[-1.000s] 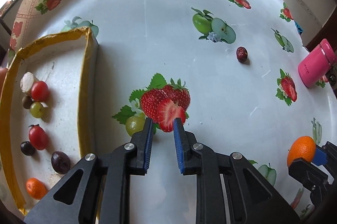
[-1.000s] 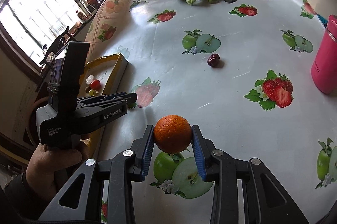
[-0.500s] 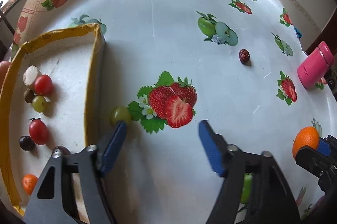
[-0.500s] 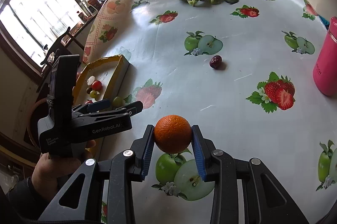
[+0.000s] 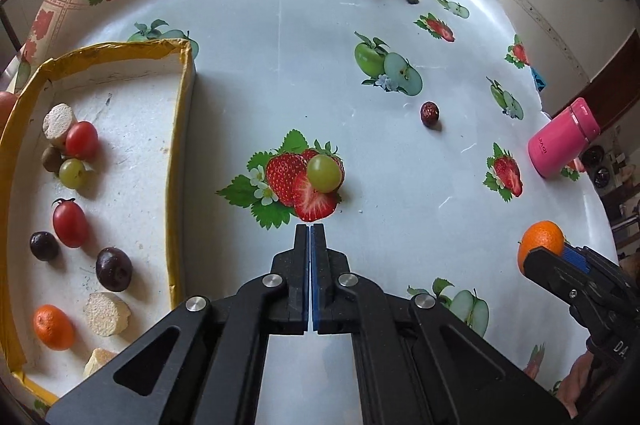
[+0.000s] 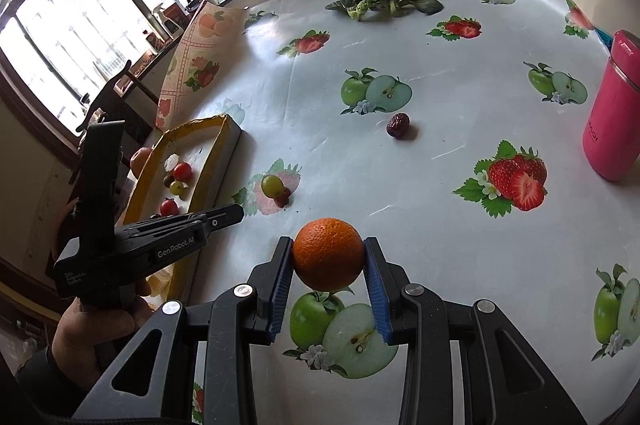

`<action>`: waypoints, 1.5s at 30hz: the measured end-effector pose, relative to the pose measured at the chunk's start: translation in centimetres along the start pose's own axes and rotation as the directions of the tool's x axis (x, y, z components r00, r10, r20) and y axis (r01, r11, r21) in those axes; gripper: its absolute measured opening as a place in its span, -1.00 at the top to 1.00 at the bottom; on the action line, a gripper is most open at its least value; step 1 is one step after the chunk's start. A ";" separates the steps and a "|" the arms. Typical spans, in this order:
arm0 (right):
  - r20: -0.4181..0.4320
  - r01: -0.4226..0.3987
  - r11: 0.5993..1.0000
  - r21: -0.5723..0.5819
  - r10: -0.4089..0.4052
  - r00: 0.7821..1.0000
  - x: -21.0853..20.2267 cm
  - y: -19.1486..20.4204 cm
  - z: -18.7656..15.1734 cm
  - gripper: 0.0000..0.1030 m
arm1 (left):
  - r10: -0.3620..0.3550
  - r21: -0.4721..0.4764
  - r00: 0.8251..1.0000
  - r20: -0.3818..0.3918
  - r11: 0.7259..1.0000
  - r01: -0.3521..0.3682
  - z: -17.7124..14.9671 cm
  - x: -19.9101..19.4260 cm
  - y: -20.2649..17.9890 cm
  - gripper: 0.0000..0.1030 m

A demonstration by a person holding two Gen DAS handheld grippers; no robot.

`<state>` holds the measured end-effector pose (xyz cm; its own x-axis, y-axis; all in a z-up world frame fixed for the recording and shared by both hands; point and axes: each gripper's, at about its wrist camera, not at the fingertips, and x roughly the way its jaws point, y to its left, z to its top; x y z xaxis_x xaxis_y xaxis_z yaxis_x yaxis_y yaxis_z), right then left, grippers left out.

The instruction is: Organize fruits

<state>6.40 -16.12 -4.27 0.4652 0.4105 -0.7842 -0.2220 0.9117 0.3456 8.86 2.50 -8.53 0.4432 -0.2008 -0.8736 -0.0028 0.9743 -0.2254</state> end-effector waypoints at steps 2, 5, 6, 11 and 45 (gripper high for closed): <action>-0.001 -0.006 1.000 -0.008 0.006 1.000 0.1 0.4 0.1 0.31 | -0.004 -0.021 1.000 0.012 1.000 0.005 -0.2 -0.9 0.6 1.00; 0.000 -0.014 1.000 -0.024 0.014 1.000 0.1 1.3 0.2 0.31 | 0.000 -0.034 1.000 0.027 0.999 0.001 -0.2 -1.8 1.1 1.00; 0.002 -0.016 0.999 -0.030 0.016 1.000 0.1 1.6 0.2 0.31 | 0.004 -0.035 1.000 0.028 0.999 -0.003 -0.2 -1.9 1.2 1.00; -0.001 -0.015 0.999 -0.037 0.015 1.000 0.2 2.2 0.1 0.31 | -0.011 -0.014 1.000 0.005 1.000 0.011 1.5 -0.1 -0.2 0.95; 0.012 -0.044 0.997 -0.059 0.045 0.999 0.3 3.7 1.9 0.31 | 0.208 0.007 0.977 0.037 0.978 -0.209 0.4 -2.1 0.4 0.62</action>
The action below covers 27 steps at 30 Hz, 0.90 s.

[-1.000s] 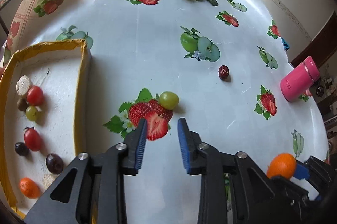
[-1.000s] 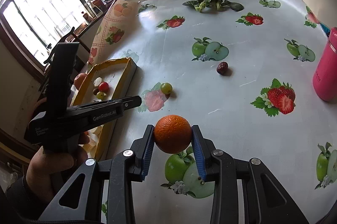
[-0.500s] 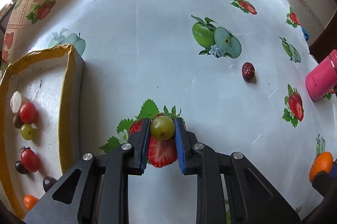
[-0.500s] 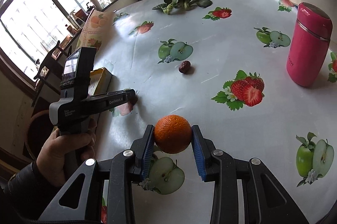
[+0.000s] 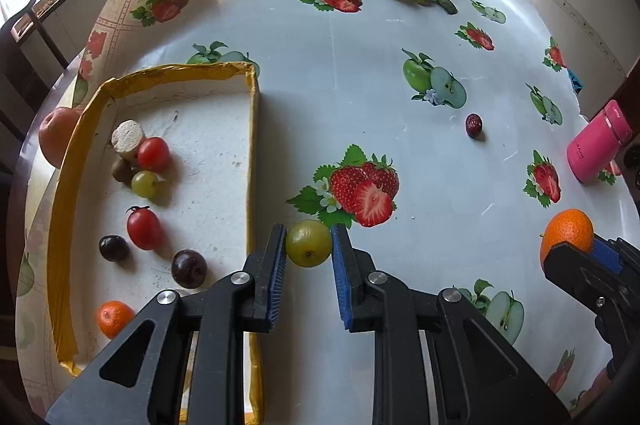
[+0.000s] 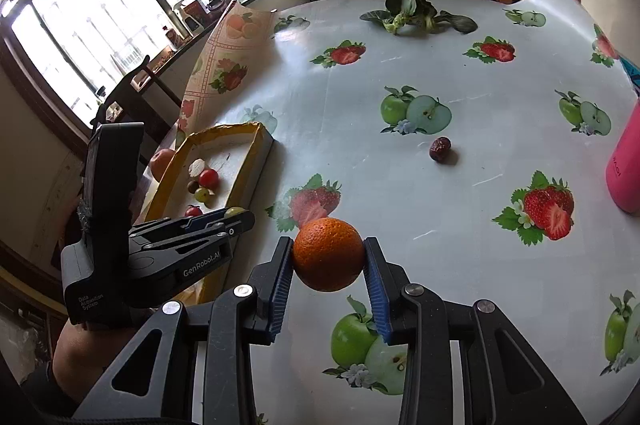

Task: Organize fruits
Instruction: 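Carry the green grape and mandarin with both tools over the tray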

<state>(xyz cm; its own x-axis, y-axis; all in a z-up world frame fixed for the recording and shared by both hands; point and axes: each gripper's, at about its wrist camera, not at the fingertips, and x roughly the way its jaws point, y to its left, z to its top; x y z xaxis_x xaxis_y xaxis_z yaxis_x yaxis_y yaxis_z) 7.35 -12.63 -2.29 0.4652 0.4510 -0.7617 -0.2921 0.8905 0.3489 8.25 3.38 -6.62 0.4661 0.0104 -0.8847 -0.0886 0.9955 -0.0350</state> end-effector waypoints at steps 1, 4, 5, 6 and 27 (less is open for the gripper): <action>0.000 -0.005 1.000 -0.010 0.005 1.000 0.1 0.7 0.1 0.31 | 0.007 -0.005 1.000 0.004 1.000 -0.007 -0.2 -0.4 0.5 0.62; -0.003 -0.024 0.999 -0.041 0.024 1.000 0.6 2.7 0.3 0.31 | 0.019 -0.023 1.000 0.014 1.000 -0.018 -0.6 -1.3 2.0 0.62; -0.005 -0.029 0.998 -0.051 0.029 1.000 0.8 3.4 0.3 0.31 | 0.027 -0.027 1.000 0.017 0.999 -0.026 -0.7 -1.6 2.5 0.62; -0.006 -0.035 0.997 -0.063 0.035 0.999 1.0 4.1 0.4 0.31 | 0.032 -0.033 0.999 0.022 0.999 -0.031 -0.9 -1.9 3.0 0.62; -0.037 -0.112 0.971 -0.213 0.107 0.994 6.9 13.8 4.3 0.31 | 0.098 -0.168 0.995 0.016 0.981 -0.093 -3.5 -3.7 11.9 0.62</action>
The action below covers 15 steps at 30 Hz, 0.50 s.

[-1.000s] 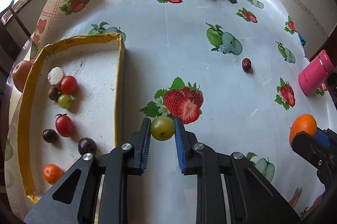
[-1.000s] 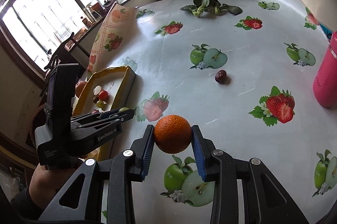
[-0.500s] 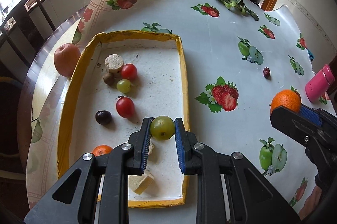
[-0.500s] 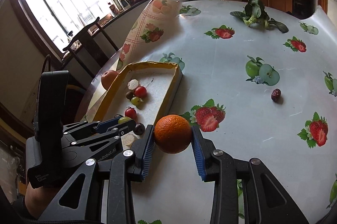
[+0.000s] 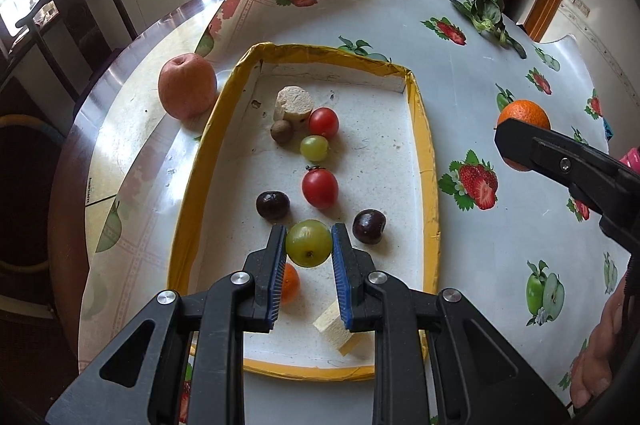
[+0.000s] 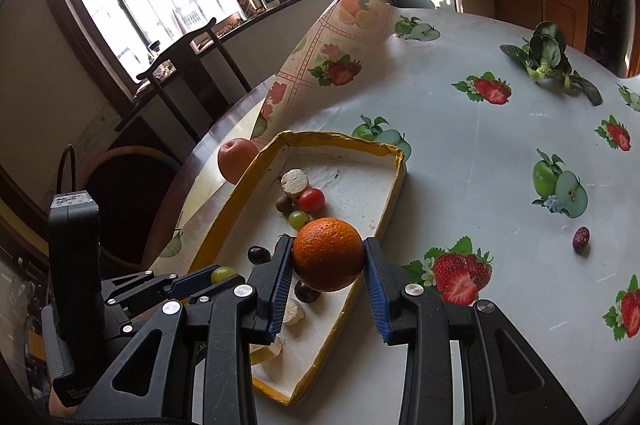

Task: Organize fruits
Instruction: 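Carry the green grape and mandarin with both tools over the tray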

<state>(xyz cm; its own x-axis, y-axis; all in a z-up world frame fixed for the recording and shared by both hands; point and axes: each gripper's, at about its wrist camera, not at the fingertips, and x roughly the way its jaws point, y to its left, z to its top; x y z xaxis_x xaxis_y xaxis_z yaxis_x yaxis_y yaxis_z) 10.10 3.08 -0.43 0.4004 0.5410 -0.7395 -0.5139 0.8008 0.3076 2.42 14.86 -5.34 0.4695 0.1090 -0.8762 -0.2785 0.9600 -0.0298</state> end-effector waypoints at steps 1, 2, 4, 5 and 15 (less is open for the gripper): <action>-0.003 -0.001 1.000 -0.004 0.001 1.000 0.3 0.1 0.1 0.31 | 0.001 -0.007 1.000 -0.003 1.000 -0.001 0.0 0.1 0.4 0.62; -0.006 -0.001 1.000 -0.006 0.001 1.000 0.6 0.2 0.3 0.31 | 0.002 -0.015 1.000 -0.005 1.000 -0.002 0.0 0.2 0.7 0.62; -0.013 -0.002 1.000 -0.011 0.002 1.000 1.2 0.3 0.5 0.31 | 0.005 -0.028 1.000 -0.006 1.000 -0.005 0.1 0.3 1.3 0.62; -0.017 -0.003 1.000 -0.012 0.003 1.000 1.5 0.3 0.6 0.31 | 0.008 -0.031 1.000 -0.007 0.999 -0.008 0.1 0.4 1.5 0.62; -0.052 -0.006 1.000 -0.023 0.004 0.999 4.4 0.3 1.6 0.31 | 0.005 -0.053 1.000 -0.022 0.999 -0.006 0.8 1.6 2.1 0.62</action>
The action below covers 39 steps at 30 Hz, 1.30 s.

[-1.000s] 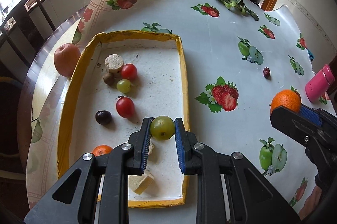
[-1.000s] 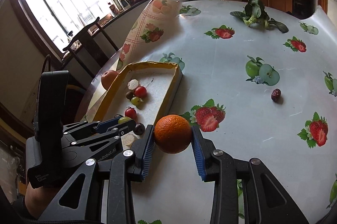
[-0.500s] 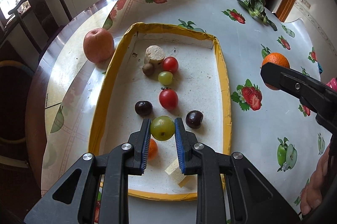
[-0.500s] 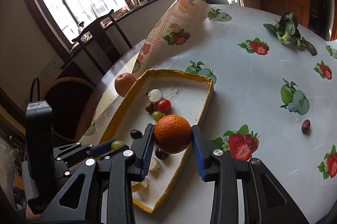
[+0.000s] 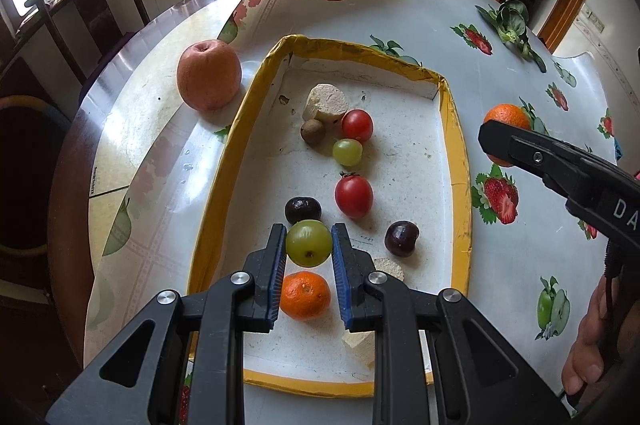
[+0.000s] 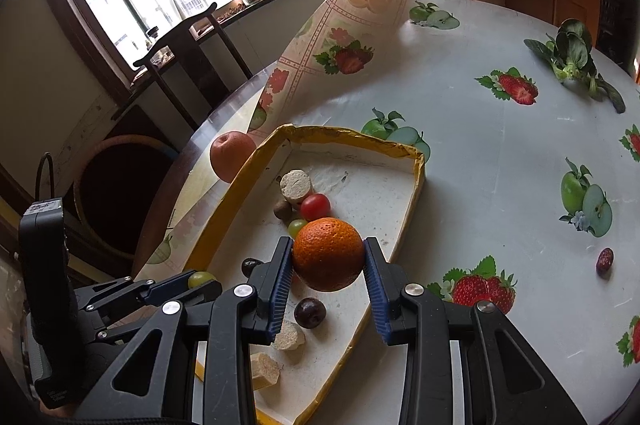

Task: Organize fruits
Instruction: 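Carry the green grape and mandarin with both tools over the tray, then open both tools to drop the grape and mandarin into the tray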

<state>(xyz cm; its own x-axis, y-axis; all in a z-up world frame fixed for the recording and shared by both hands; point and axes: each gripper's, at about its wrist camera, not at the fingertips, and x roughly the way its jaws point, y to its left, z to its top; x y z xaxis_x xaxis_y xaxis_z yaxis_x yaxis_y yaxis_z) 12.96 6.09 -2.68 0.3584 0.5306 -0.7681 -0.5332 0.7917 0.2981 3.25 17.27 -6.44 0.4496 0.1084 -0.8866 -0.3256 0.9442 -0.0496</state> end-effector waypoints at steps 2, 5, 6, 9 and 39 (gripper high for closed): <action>-0.013 0.002 1.000 -0.007 -0.002 1.000 1.0 0.0 0.2 0.31 | -0.003 -0.001 1.000 -0.004 1.000 0.003 0.2 0.4 -0.1 0.62; -0.037 0.010 1.000 -0.018 -0.011 0.999 2.7 -0.2 0.5 0.31 | -0.003 -0.001 1.000 -0.016 1.000 0.003 0.4 1.3 -0.4 0.62; -0.046 0.014 1.000 -0.020 -0.015 0.999 3.4 -0.2 0.6 0.31 | -0.004 -0.002 1.000 -0.021 1.000 0.004 0.5 1.6 -0.4 0.62; -0.069 0.018 1.000 -0.025 -0.020 0.997 5.1 -0.4 0.7 0.31 | -0.004 -0.008 0.999 -0.033 1.000 0.004 0.7 2.4 -0.4 0.62; -0.143 0.002 0.996 -0.090 -0.015 0.990 8.8 0.1 0.0 -0.11 | 0.051 -0.015 0.998 -0.029 0.999 -0.052 0.2 2.6 -0.1 -0.11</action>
<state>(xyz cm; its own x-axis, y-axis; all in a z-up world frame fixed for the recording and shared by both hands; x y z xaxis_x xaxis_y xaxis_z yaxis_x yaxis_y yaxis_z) 16.02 10.83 -9.38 0.2528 0.4700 -0.8457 -0.5993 0.7623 0.2444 4.64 17.55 -8.65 0.4081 0.1478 -0.9009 -0.3606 0.9327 -0.0104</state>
